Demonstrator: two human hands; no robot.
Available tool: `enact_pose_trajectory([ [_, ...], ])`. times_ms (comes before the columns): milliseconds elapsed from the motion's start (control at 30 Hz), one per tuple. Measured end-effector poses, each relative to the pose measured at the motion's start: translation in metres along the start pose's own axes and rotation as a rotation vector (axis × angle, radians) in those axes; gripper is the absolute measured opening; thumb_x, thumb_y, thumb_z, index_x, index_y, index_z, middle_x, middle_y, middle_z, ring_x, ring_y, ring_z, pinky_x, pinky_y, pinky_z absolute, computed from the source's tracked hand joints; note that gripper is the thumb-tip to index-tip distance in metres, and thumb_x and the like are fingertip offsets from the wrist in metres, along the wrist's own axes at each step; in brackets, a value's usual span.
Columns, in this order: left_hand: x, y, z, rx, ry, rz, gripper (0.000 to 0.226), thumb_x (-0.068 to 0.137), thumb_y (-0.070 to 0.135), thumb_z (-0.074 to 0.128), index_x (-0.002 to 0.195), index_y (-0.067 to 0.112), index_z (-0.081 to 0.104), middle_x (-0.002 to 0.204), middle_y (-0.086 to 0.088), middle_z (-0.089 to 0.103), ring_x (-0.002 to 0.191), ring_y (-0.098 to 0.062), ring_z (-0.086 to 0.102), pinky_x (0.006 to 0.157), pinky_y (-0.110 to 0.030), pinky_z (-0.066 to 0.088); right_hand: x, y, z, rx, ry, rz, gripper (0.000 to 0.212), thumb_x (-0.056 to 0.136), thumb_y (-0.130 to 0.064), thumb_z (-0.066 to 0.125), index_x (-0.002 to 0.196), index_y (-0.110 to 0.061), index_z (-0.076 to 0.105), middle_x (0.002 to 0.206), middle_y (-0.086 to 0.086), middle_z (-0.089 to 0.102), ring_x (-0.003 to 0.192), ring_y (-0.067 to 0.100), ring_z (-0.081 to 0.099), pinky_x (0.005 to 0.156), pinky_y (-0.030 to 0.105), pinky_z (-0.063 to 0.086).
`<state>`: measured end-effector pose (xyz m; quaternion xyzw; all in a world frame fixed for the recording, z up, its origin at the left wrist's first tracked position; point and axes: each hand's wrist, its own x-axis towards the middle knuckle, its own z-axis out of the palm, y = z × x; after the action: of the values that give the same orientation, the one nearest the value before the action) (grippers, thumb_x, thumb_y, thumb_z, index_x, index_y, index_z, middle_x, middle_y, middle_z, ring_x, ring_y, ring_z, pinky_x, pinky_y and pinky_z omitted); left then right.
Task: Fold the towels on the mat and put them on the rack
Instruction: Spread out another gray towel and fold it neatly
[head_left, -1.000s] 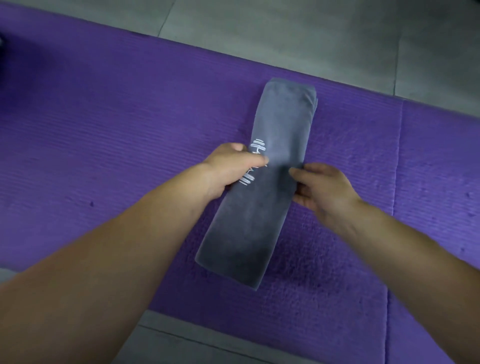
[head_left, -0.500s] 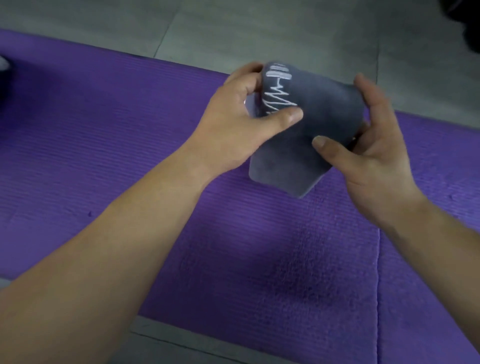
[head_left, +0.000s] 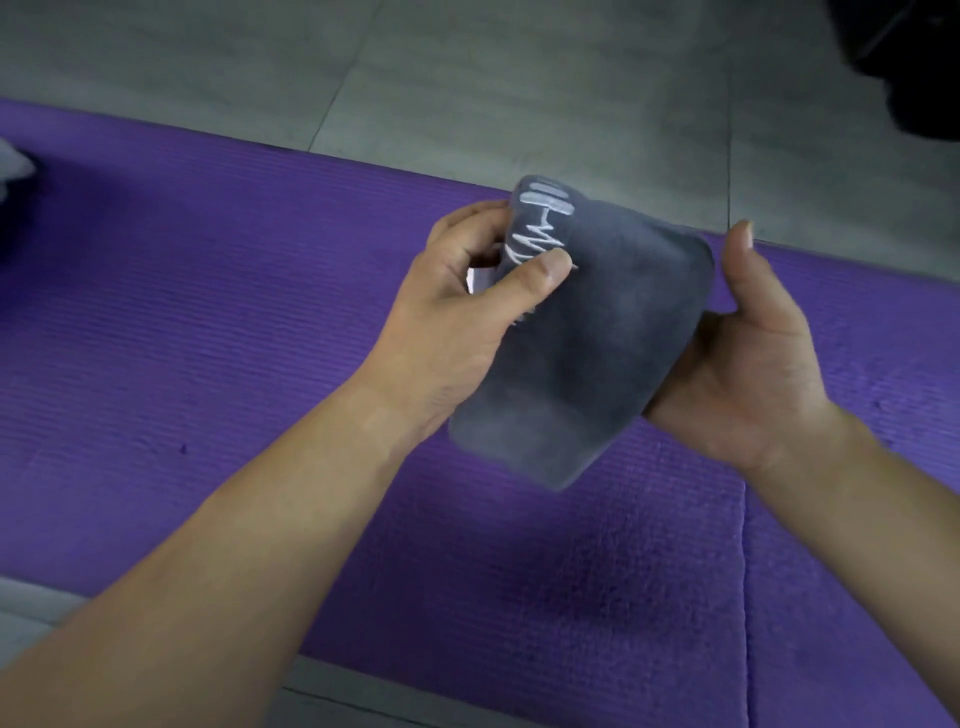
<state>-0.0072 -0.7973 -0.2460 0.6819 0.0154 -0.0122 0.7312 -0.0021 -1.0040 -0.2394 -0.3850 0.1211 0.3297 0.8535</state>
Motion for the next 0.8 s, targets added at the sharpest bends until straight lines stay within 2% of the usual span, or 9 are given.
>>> enact_pose_trajectory([
  [167, -0.001, 0.000, -0.002, 0.002, -0.038, -0.012, 0.037, 0.084, 0.034, 0.075, 0.117, 0.019, 0.069, 0.128, -0.014, 0.064, 0.119, -0.030, 0.063, 0.105, -0.056, 0.049, 0.001, -0.010, 0.004, -0.051, -0.033, -0.058, 0.064, 0.091, -0.054, 0.049, 0.139, -0.014, 0.059, 0.144, 0.013, 0.057, 0.131, 0.031, 0.057, 0.104, 0.044, 0.049],
  [267, -0.002, 0.000, 0.000, -0.010, -0.057, 0.012, 0.032, 0.089, 0.025, 0.072, 0.119, 0.015, 0.068, 0.135, -0.011, 0.062, 0.120, -0.030, 0.063, 0.105, -0.055, 0.050, 0.002, -0.012, 0.008, -0.058, -0.001, -0.113, 0.057, 0.098, -0.042, 0.047, 0.144, -0.008, 0.053, 0.146, 0.014, 0.054, 0.133, 0.032, 0.054, 0.109, 0.044, 0.045],
  [400, -0.003, 0.003, -0.002, -0.083, -0.034, 0.018, 0.017, 0.091, 0.015, 0.069, 0.107, 0.021, 0.069, 0.116, -0.002, 0.070, 0.107, -0.015, 0.067, 0.098, -0.036, 0.052, 0.003, -0.016, 0.011, -0.023, 0.172, -0.164, 0.031, 0.090, -0.027, 0.060, 0.112, -0.009, 0.072, 0.103, 0.007, 0.071, 0.095, 0.021, 0.070, 0.076, 0.029, 0.059],
  [500, -0.003, 0.006, -0.004, -0.084, -0.049, 0.024, 0.015, 0.091, 0.013, 0.067, 0.101, 0.025, 0.068, 0.099, 0.009, 0.070, 0.102, -0.011, 0.066, 0.092, -0.031, 0.051, 0.001, -0.013, 0.018, -0.078, 0.142, -0.004, 0.051, 0.090, -0.043, 0.061, 0.128, -0.010, 0.069, 0.118, 0.013, 0.057, 0.098, 0.021, 0.048, 0.084, 0.029, 0.055],
  [533, -0.003, 0.006, -0.004, -0.078, -0.056, 0.032, 0.016, 0.091, 0.013, 0.067, 0.101, 0.025, 0.068, 0.101, 0.010, 0.070, 0.104, -0.011, 0.066, 0.093, -0.031, 0.051, 0.000, -0.012, 0.020, -0.062, 0.138, 0.068, 0.056, 0.090, -0.049, 0.059, 0.129, -0.010, 0.069, 0.123, 0.013, 0.062, 0.111, 0.027, 0.063, 0.087, 0.031, 0.056],
  [567, -0.003, 0.006, -0.004, -0.074, -0.060, 0.042, 0.016, 0.091, 0.012, 0.067, 0.101, 0.025, 0.068, 0.105, 0.009, 0.070, 0.107, -0.012, 0.065, 0.095, -0.032, 0.050, 0.000, -0.011, 0.020, -0.051, 0.134, 0.119, 0.059, 0.090, -0.053, 0.057, 0.130, -0.011, 0.068, 0.128, 0.012, 0.065, 0.129, 0.024, 0.058, 0.091, 0.034, 0.056],
  [633, -0.004, 0.006, -0.005, -0.084, -0.061, 0.061, 0.016, 0.091, 0.010, 0.066, 0.101, 0.024, 0.066, 0.105, 0.008, 0.070, 0.106, -0.011, 0.065, 0.094, -0.030, 0.050, -0.001, -0.009, 0.023, -0.072, 0.115, 0.158, 0.061, 0.090, -0.057, 0.055, 0.133, -0.014, 0.066, 0.128, 0.008, 0.068, 0.114, 0.024, 0.066, 0.089, 0.035, 0.057],
  [733, -0.005, 0.008, -0.008, -0.108, -0.053, 0.064, 0.014, 0.093, 0.007, 0.063, 0.100, 0.019, 0.062, 0.094, 0.009, 0.069, 0.095, -0.008, 0.065, 0.087, -0.025, 0.050, -0.001, -0.009, 0.025, -0.098, 0.131, 0.120, 0.049, 0.090, -0.051, 0.057, 0.123, -0.017, 0.070, 0.093, 0.002, 0.066, 0.081, 0.019, 0.067, 0.070, 0.028, 0.058],
  [800, -0.005, 0.009, -0.013, -0.084, -0.044, 0.068, 0.012, 0.093, 0.008, 0.065, 0.101, 0.017, 0.061, 0.095, 0.006, 0.067, 0.094, -0.011, 0.064, 0.086, -0.028, 0.051, 0.001, -0.008, 0.020, -0.162, 0.138, 0.012, 0.049, 0.092, -0.038, 0.061, 0.134, -0.012, 0.063, 0.106, 0.007, 0.062, 0.096, 0.023, 0.062, 0.088, 0.036, 0.055],
])
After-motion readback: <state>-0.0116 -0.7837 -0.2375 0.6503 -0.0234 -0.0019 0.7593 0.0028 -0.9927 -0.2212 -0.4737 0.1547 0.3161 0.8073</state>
